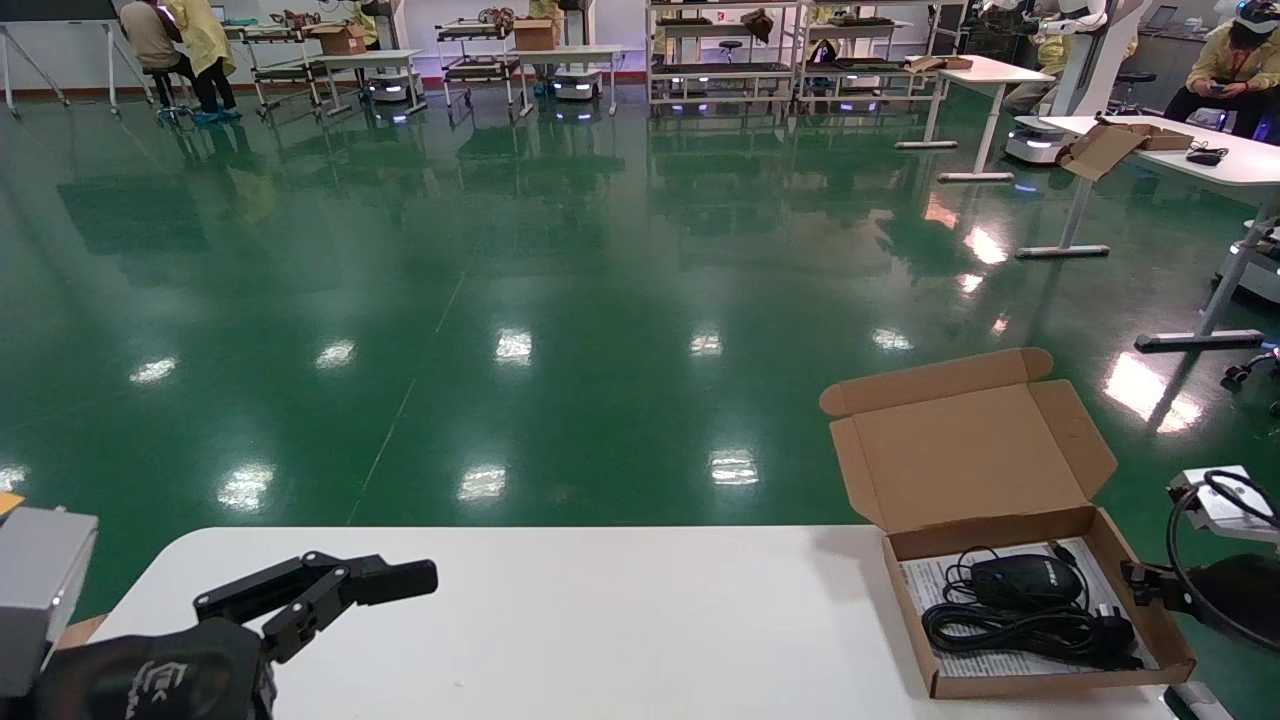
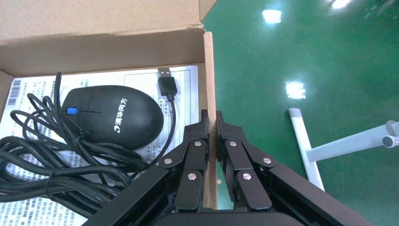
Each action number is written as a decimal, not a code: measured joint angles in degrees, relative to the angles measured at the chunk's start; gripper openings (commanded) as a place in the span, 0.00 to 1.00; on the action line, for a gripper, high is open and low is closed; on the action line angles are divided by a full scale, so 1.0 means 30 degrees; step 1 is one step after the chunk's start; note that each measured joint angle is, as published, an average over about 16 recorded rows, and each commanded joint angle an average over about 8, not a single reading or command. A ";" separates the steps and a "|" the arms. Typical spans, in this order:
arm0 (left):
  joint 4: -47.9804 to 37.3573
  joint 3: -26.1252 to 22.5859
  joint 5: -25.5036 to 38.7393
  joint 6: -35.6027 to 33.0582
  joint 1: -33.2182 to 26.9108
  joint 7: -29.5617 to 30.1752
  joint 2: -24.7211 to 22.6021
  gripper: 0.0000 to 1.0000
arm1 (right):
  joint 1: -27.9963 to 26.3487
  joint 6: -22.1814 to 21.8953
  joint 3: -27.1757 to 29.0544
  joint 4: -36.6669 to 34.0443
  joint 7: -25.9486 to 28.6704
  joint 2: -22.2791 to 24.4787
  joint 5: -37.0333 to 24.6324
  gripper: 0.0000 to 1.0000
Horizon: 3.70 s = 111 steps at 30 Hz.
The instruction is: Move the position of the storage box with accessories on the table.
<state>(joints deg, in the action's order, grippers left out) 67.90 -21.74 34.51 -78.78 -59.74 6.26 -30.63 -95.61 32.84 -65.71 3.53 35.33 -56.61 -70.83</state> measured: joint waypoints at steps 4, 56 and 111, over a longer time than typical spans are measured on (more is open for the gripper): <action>0.0000 0.0000 0.0000 0.0000 0.0000 0.0000 0.0000 1.00 | 0.0363 -0.0187 0.0352 -0.0048 -0.0555 -0.0109 0.0499 0.00; 0.0000 0.0000 0.0000 0.0000 0.0000 0.0000 0.0000 1.00 | 0.2105 -0.1846 0.2617 -0.0720 -0.5566 -0.0633 0.3633 0.92; -0.0004 0.0001 -0.0001 0.0004 0.0003 -0.0001 0.0001 1.00 | 0.1458 0.3115 1.0052 0.1009 -0.6163 0.0571 1.4186 1.00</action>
<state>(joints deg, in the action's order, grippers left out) 67.89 -21.74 34.51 -78.77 -59.73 6.26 -30.62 -91.24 42.18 -35.55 6.56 16.84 -54.90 -28.27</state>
